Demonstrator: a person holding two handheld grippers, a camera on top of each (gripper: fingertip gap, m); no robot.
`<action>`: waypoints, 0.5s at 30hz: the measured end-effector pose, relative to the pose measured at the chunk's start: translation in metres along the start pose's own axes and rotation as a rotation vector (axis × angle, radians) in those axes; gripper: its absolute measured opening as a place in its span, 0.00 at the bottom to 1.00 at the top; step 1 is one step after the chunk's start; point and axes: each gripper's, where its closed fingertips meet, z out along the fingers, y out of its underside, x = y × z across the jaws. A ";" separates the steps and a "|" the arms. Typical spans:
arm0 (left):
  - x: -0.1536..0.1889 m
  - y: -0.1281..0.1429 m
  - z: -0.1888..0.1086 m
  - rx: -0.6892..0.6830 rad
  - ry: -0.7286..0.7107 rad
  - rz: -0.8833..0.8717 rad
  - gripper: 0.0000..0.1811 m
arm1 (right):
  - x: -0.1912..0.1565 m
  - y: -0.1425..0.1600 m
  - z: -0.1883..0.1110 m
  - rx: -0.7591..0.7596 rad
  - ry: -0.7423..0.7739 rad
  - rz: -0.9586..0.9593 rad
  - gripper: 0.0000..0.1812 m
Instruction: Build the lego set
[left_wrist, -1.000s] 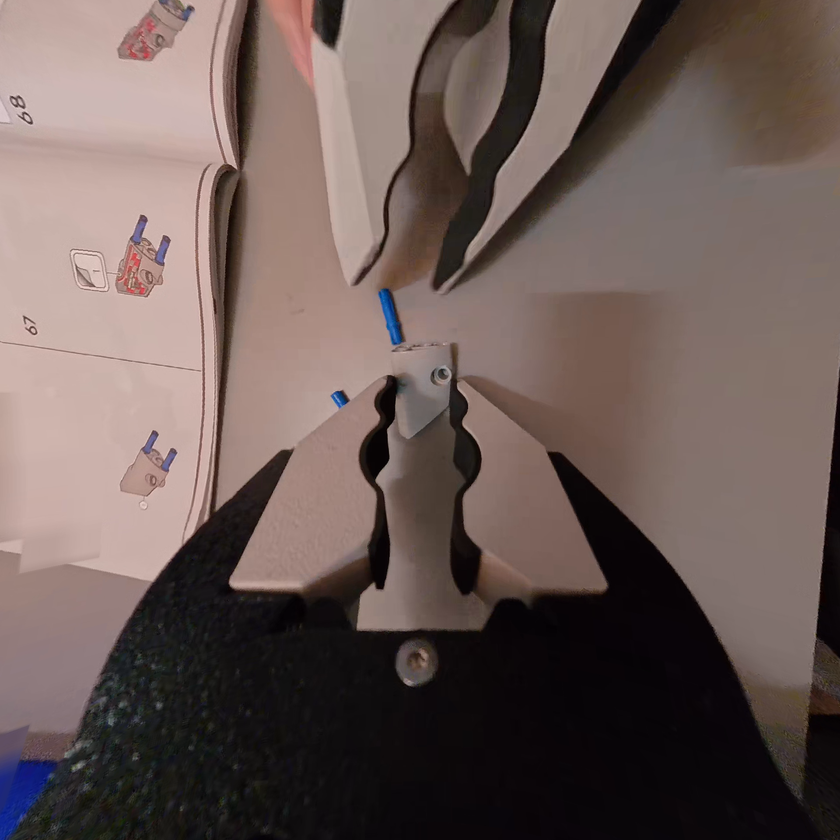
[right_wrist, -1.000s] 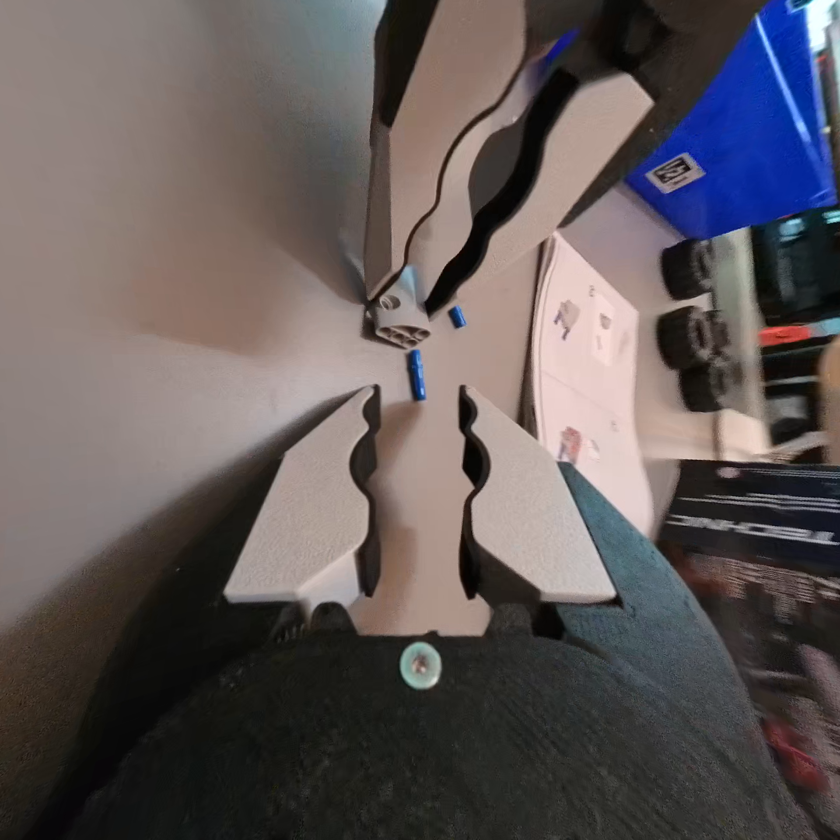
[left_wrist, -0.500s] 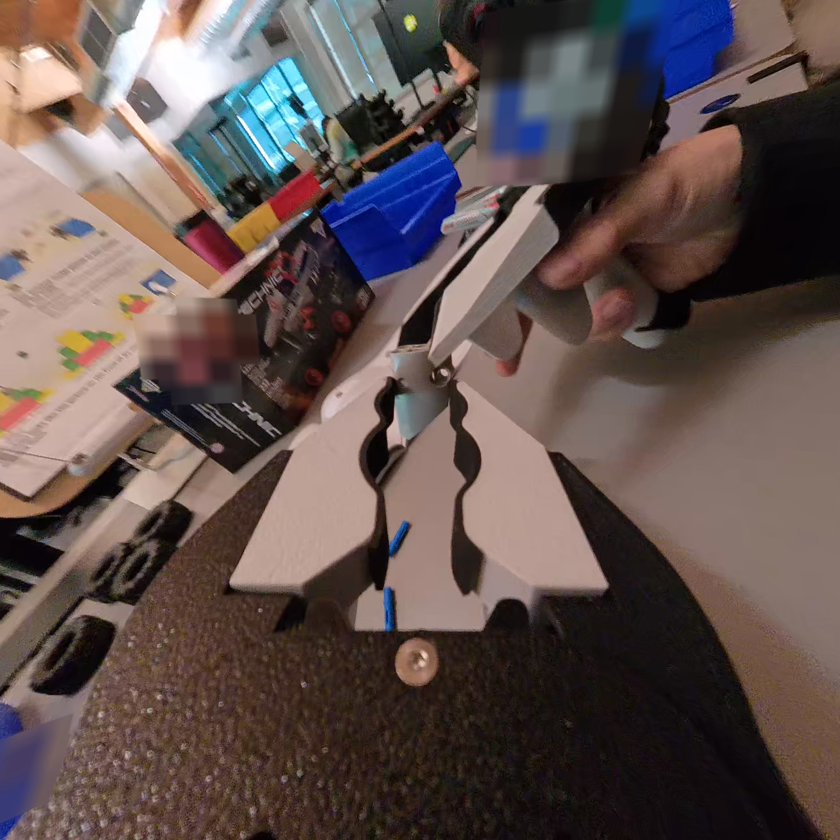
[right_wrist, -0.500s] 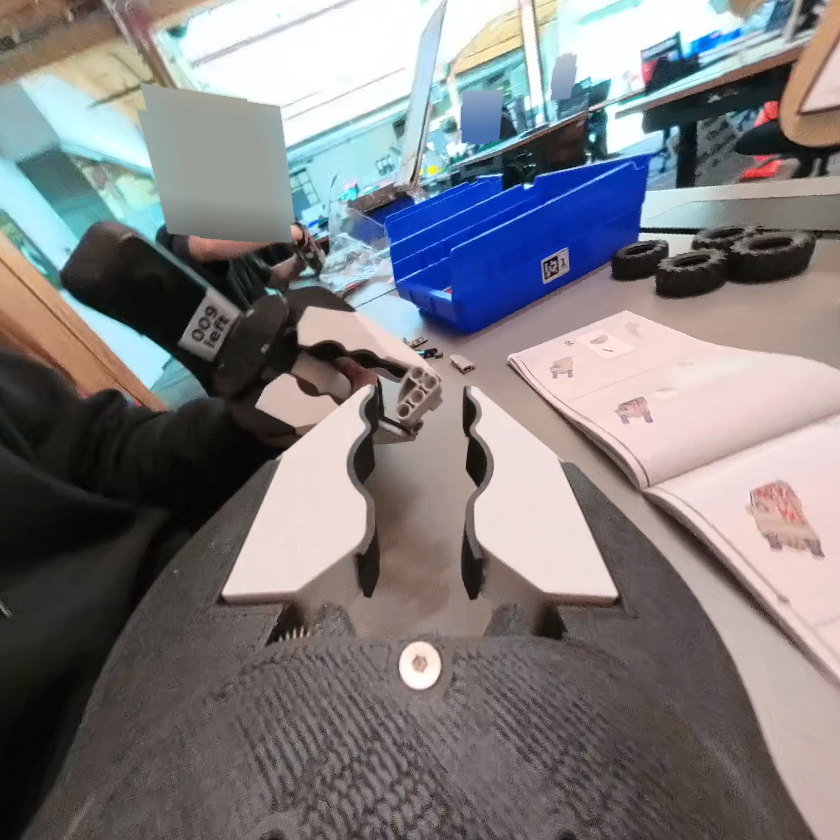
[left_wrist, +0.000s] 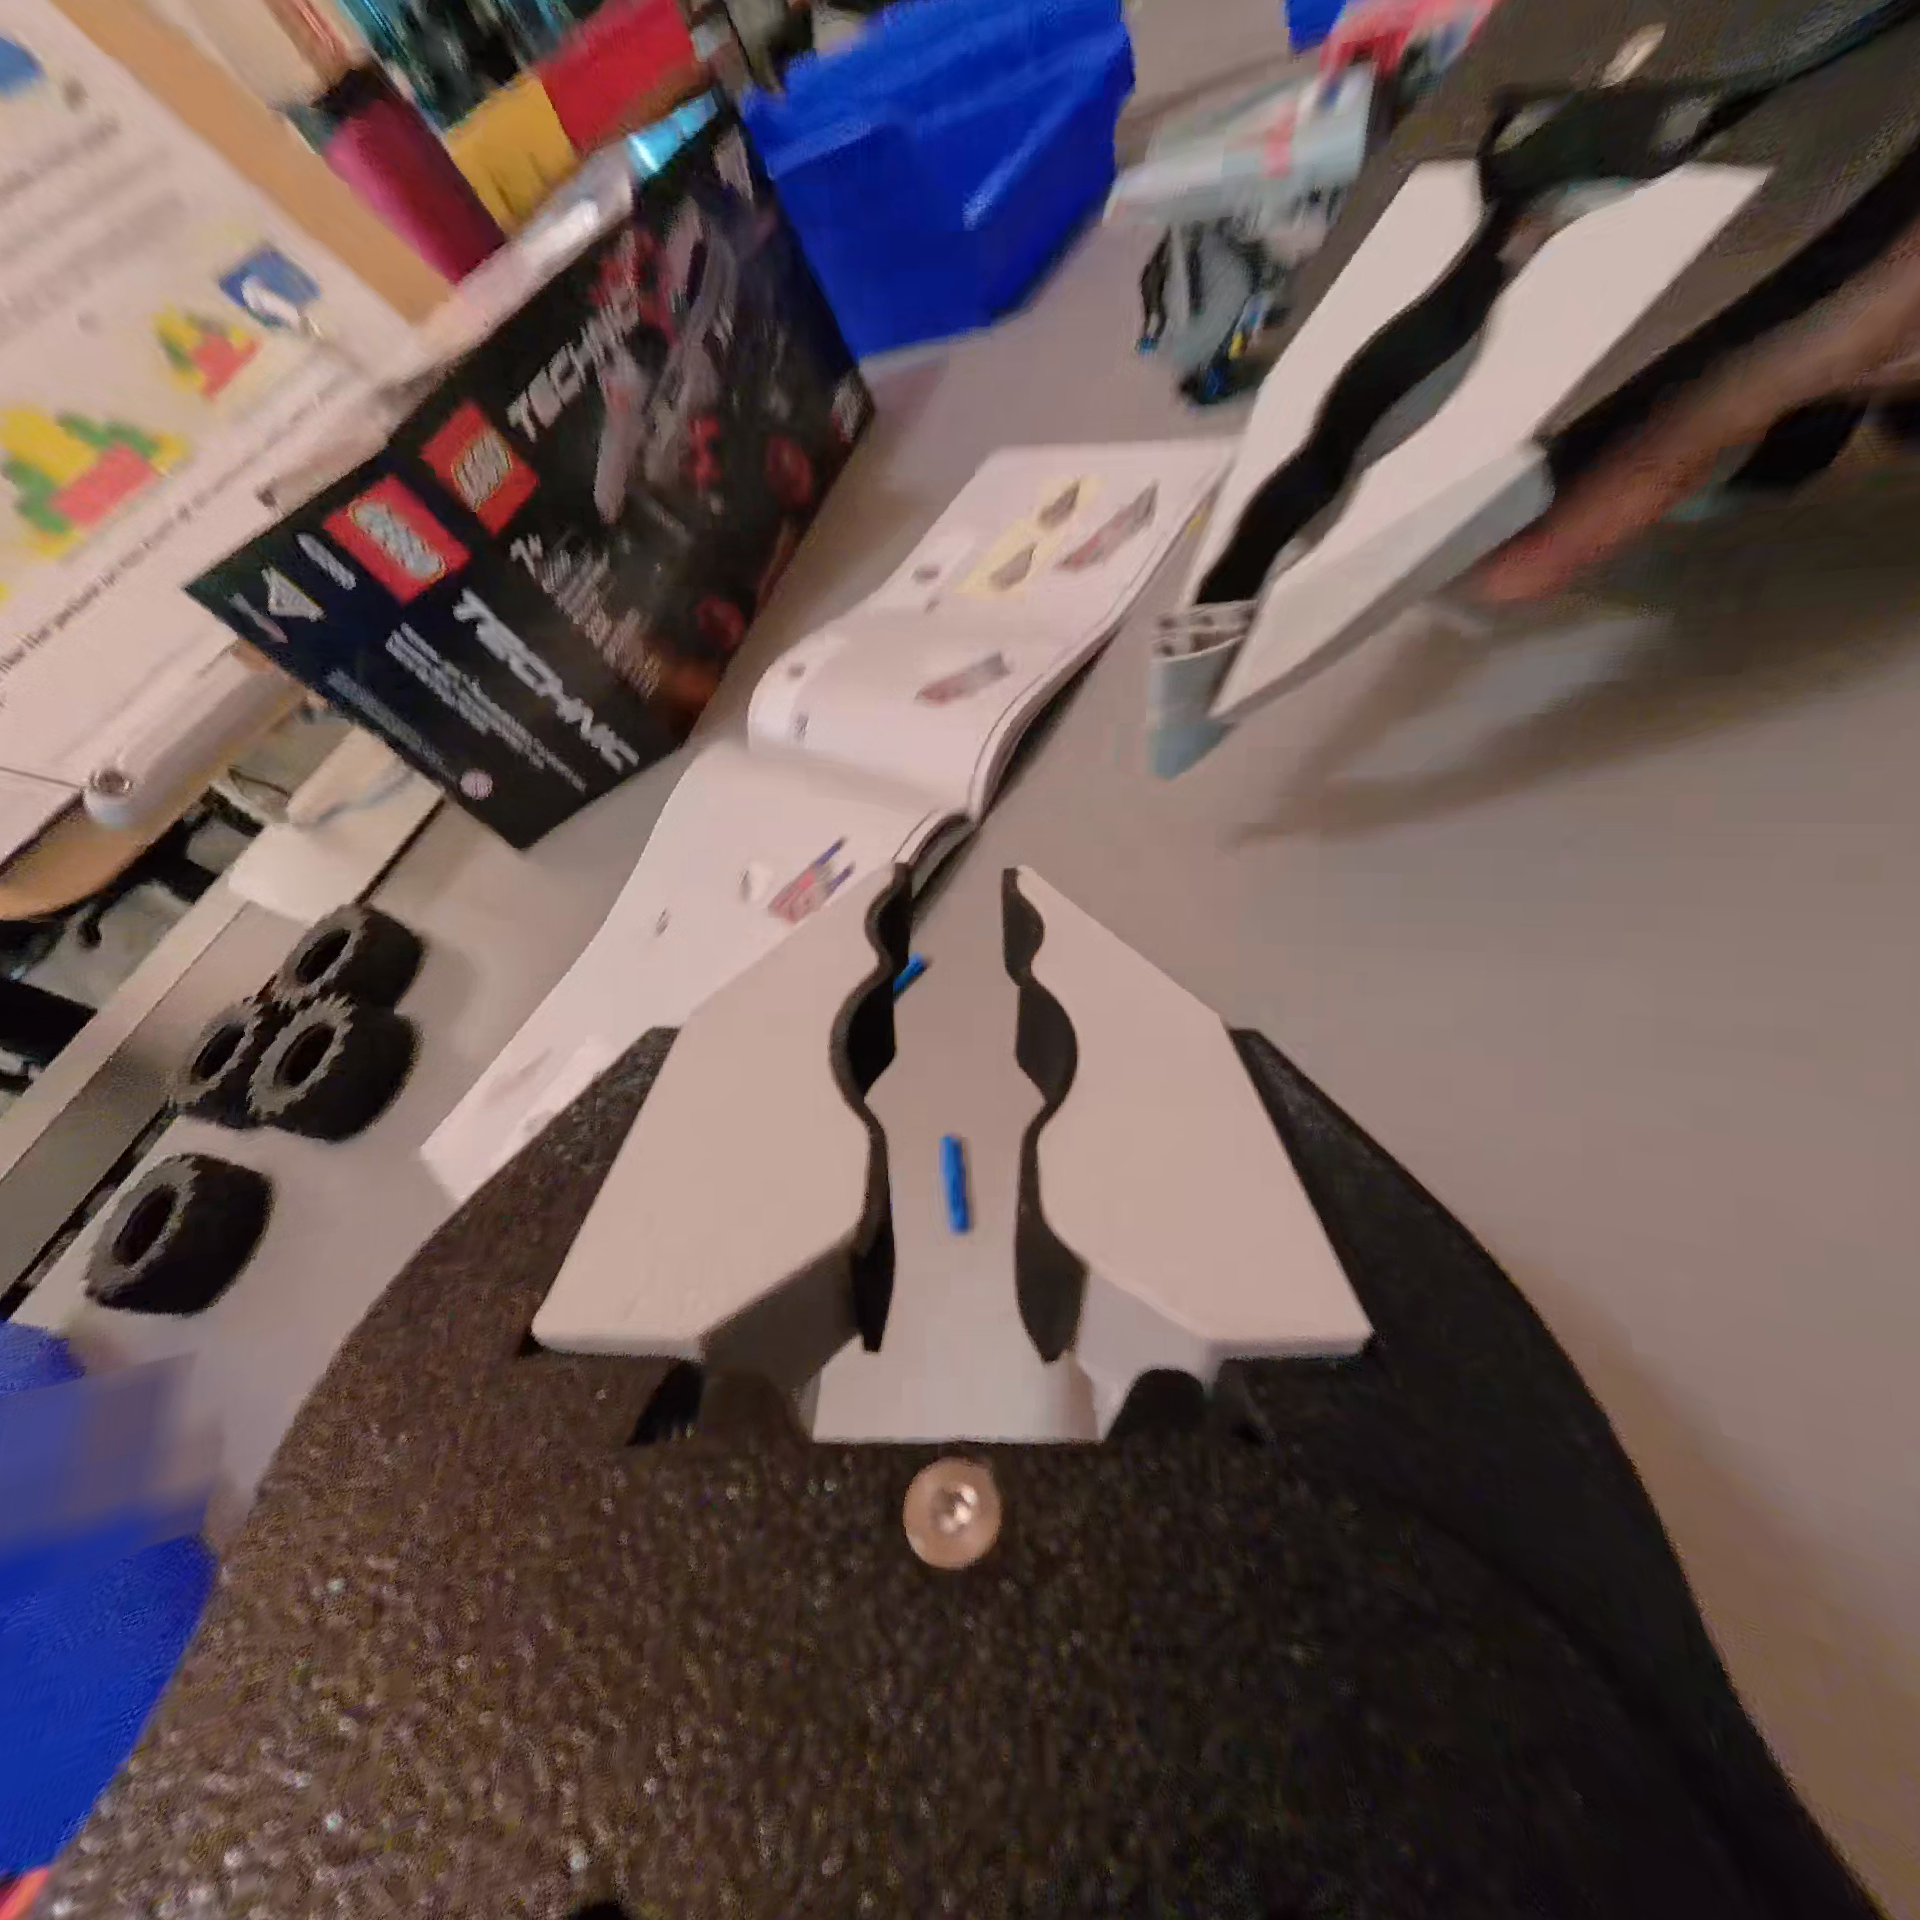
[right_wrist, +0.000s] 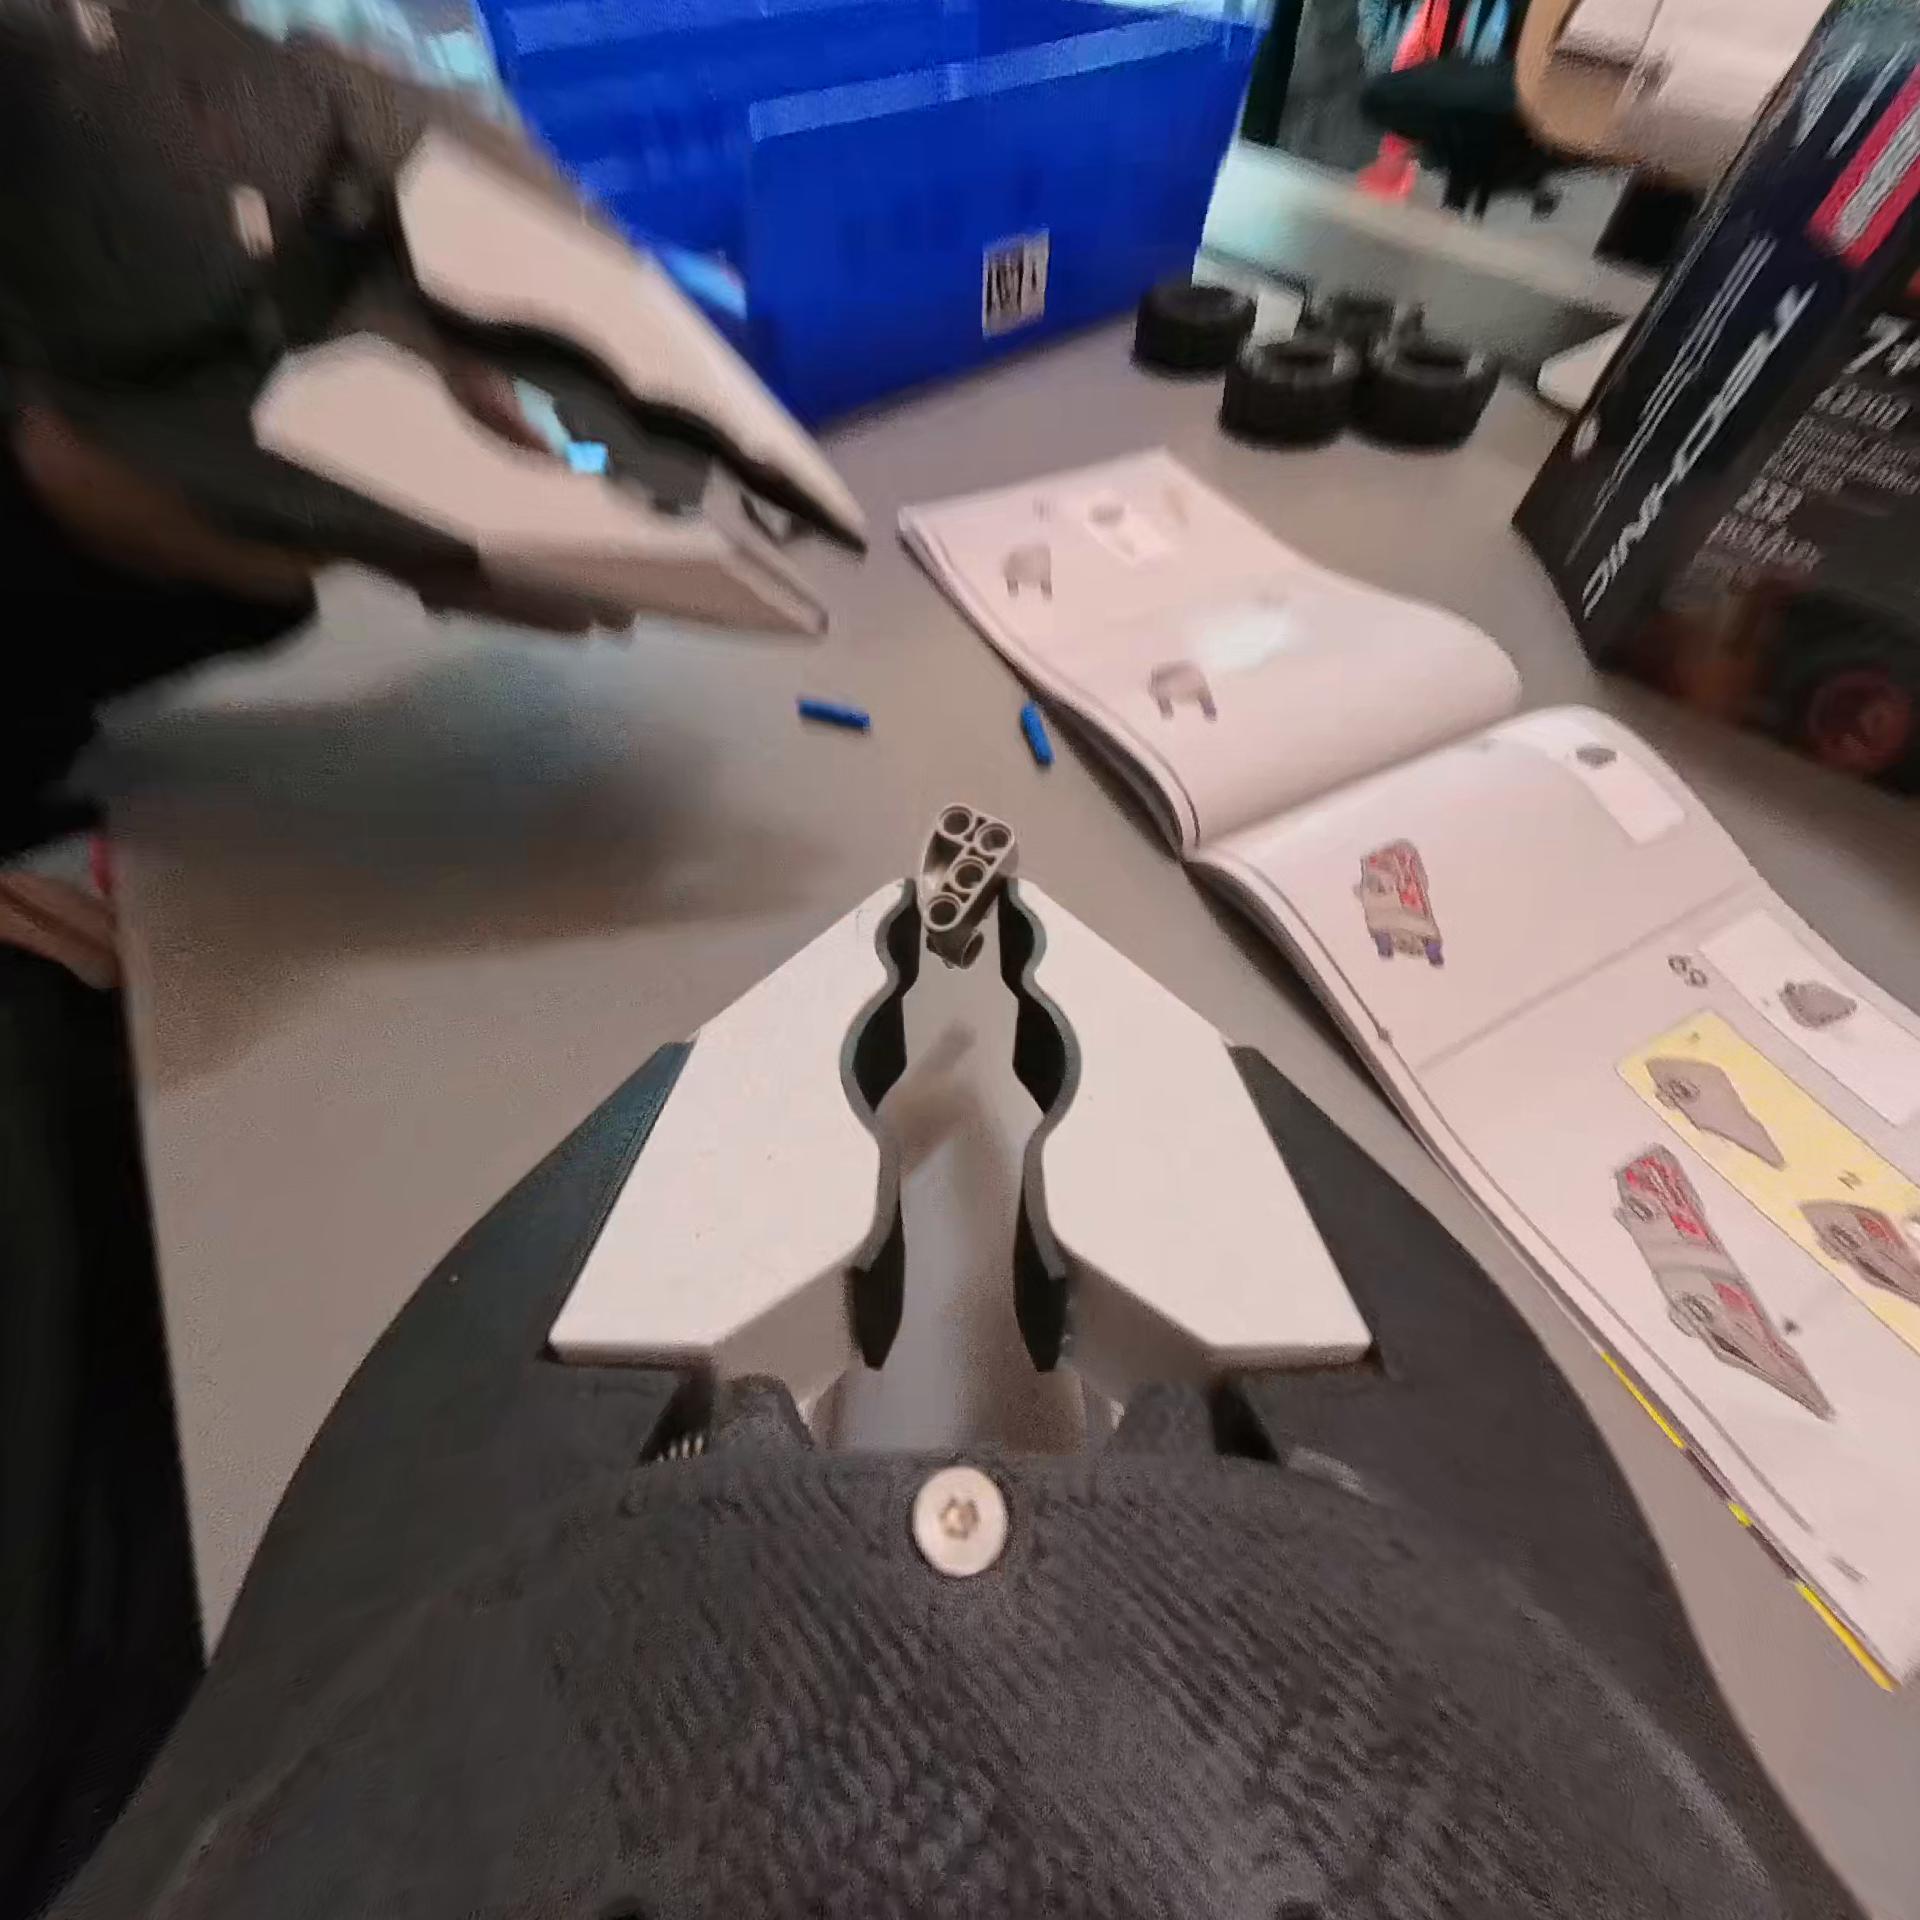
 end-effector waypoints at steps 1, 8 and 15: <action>-0.007 0.008 0.002 -0.060 0.033 0.019 0.08 | 0.002 0.007 0.002 -0.057 0.017 -0.024 0.07; -0.023 0.049 0.036 -0.392 0.336 0.204 0.07 | 0.006 0.027 0.016 -0.189 0.015 -0.056 0.07; -0.013 0.059 0.056 -0.468 0.448 0.291 0.07 | 0.007 0.046 0.020 -0.297 0.004 -0.102 0.05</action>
